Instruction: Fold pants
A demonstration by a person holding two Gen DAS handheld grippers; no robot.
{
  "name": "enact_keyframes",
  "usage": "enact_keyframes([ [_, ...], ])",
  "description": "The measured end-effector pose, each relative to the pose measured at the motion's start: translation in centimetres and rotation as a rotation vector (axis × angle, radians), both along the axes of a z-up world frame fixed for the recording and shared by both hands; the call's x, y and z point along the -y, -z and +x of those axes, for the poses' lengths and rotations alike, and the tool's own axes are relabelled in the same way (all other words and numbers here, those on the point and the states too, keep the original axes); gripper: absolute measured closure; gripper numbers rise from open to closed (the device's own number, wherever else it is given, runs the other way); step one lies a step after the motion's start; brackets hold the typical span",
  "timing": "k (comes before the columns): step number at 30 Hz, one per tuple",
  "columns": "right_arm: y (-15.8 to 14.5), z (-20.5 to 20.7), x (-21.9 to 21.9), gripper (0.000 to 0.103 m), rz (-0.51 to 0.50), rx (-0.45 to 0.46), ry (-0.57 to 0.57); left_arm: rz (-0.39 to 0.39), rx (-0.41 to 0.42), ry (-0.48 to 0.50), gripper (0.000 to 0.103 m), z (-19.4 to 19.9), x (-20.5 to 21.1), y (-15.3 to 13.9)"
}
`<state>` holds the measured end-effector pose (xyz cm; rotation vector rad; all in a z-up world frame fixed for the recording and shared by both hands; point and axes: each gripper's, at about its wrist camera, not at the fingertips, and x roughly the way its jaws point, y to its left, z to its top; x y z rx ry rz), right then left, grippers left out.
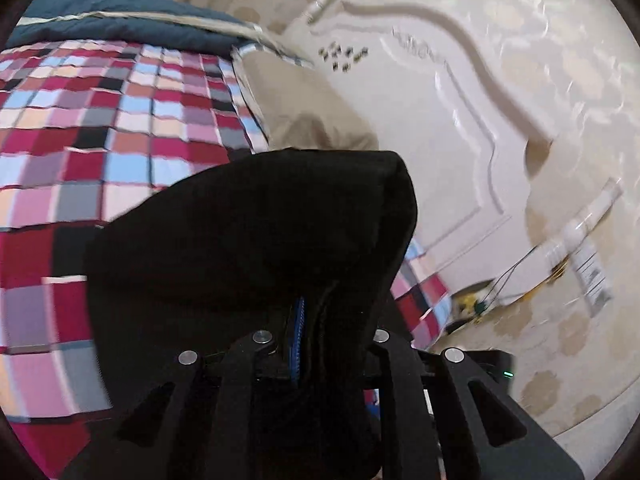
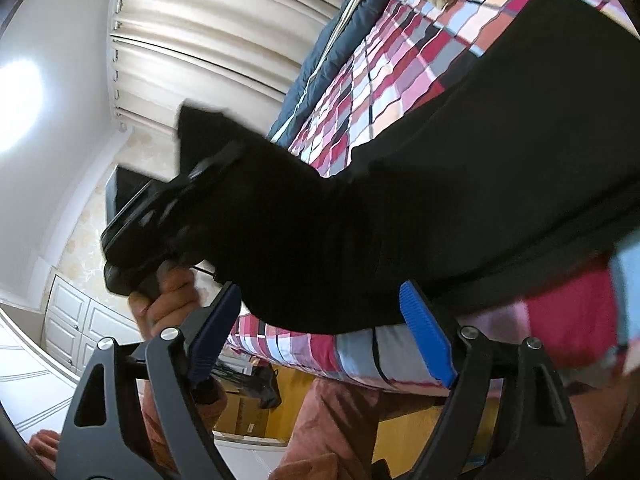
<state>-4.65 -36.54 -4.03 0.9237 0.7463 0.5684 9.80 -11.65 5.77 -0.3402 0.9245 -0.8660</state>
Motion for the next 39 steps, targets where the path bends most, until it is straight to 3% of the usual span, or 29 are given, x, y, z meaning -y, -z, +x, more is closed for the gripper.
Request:
enact_keyframes([
  [7, 1.9, -2.3, 2.7, 0.021, 0.003, -0.048, 0.071, 0.126, -0.063, 0.029, 0.089, 0.2, 7.1, 5.3],
  [12, 2.6, -3.0, 3.6, 0.021, 0.003, -0.065, 0.097, 0.263, 0.003, 0.019, 0.084, -0.8, 10.2, 8.1],
  [14, 2.6, -3.2, 3.9, 0.021, 0.002, -0.064, 0.103, 0.246, 0.034, 0.018, 0.063, -1.3, 10.5, 7.7],
  [17, 2.0, -3.5, 4.5, 0.021, -0.006, -0.053, 0.115, 0.163, 0.025, 0.044, 0.043, -2.1, 10.4, 6.9],
  [20, 1.1, -3.9, 5.3, 0.021, -0.007, -0.033, 0.129, 0.065, 0.021, 0.074, 0.035, -3.4, 9.4, 5.3],
  [25, -1.1, -2.9, 6.7, 0.021, -0.041, 0.005, 0.144, -0.085, 0.07, 0.03, 0.022, -5.4, 4.5, 1.7],
  [28, -2.1, -1.0, 7.4, 0.021, -0.066, 0.019, 0.136, -0.113, 0.076, -0.067, 0.02, -5.4, -0.3, 1.3],
  [33, -1.9, 3.9, 7.6, 0.021, -0.103, -0.032, 0.1, -0.11, 0.021, -0.233, 0.018, -4.7, -8.3, 4.3],
  [39, 0.8, 7.8, 6.8, 0.021, -0.198, -0.146, 0.076, -0.128, -0.157, -0.348, 0.018, -5.2, -14.9, 9.9],
])
